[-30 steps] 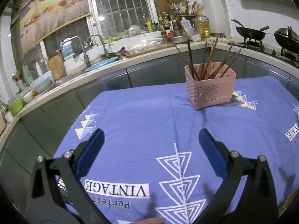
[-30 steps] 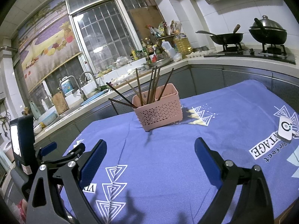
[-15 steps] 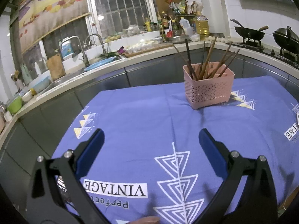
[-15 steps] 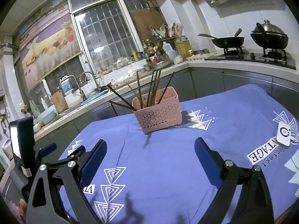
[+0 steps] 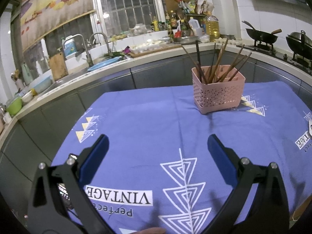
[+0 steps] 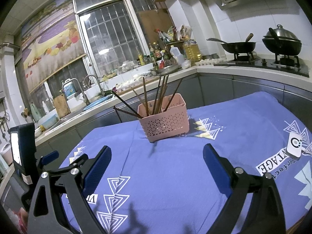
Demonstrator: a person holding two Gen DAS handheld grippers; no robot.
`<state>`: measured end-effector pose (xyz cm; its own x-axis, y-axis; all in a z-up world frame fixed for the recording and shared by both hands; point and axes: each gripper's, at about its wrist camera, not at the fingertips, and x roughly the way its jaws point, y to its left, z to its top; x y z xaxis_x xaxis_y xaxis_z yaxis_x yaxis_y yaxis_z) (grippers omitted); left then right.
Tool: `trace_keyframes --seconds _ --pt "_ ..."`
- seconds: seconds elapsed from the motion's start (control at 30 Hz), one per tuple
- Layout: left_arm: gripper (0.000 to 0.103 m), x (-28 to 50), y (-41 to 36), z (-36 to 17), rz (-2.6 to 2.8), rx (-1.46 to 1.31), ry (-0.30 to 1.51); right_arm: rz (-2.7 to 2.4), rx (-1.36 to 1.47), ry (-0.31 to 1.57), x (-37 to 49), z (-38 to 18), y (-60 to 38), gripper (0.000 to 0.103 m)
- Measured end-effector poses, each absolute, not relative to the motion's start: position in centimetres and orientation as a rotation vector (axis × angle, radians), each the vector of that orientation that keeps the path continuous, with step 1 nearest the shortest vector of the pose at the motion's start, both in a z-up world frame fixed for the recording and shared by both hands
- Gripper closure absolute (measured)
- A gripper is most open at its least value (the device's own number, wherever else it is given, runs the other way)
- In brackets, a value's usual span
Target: Organize utensils
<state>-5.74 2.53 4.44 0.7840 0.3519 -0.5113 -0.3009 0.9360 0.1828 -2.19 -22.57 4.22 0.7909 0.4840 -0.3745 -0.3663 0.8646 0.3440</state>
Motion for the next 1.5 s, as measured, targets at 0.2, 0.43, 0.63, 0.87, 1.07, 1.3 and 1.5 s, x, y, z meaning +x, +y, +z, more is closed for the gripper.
trace_keyframes --seconds 0.2,0.43,0.63,0.87,1.07,1.3,1.5 --pt "0.006 -5.7 2.6 4.7 0.352 0.084 0.567 0.464 0.258 0.472 -2.2 4.3 -22.4 0.009" --pt "0.006 -5.7 2.6 5.2 0.351 0.085 0.563 0.465 0.247 0.477 -1.1 4.6 -23.3 0.009" --pt "0.006 -5.8 2.4 5.4 0.346 0.078 0.562 0.464 0.246 0.472 -1.0 4.7 -23.2 0.010" --pt "0.006 -5.7 2.2 6.1 0.362 0.067 0.545 0.465 0.241 0.463 -0.1 5.1 -23.6 0.009" --pt "0.006 -5.6 2.2 6.1 0.356 0.069 0.544 0.467 0.239 0.461 -0.2 5.0 -23.6 0.010" --pt "0.006 -5.6 1.9 5.9 0.352 0.074 0.545 0.467 0.234 0.455 0.2 5.4 -23.8 0.009" --pt "0.006 -5.5 1.6 5.7 0.342 0.067 0.550 0.468 0.233 0.457 0.5 5.5 -24.1 0.010"
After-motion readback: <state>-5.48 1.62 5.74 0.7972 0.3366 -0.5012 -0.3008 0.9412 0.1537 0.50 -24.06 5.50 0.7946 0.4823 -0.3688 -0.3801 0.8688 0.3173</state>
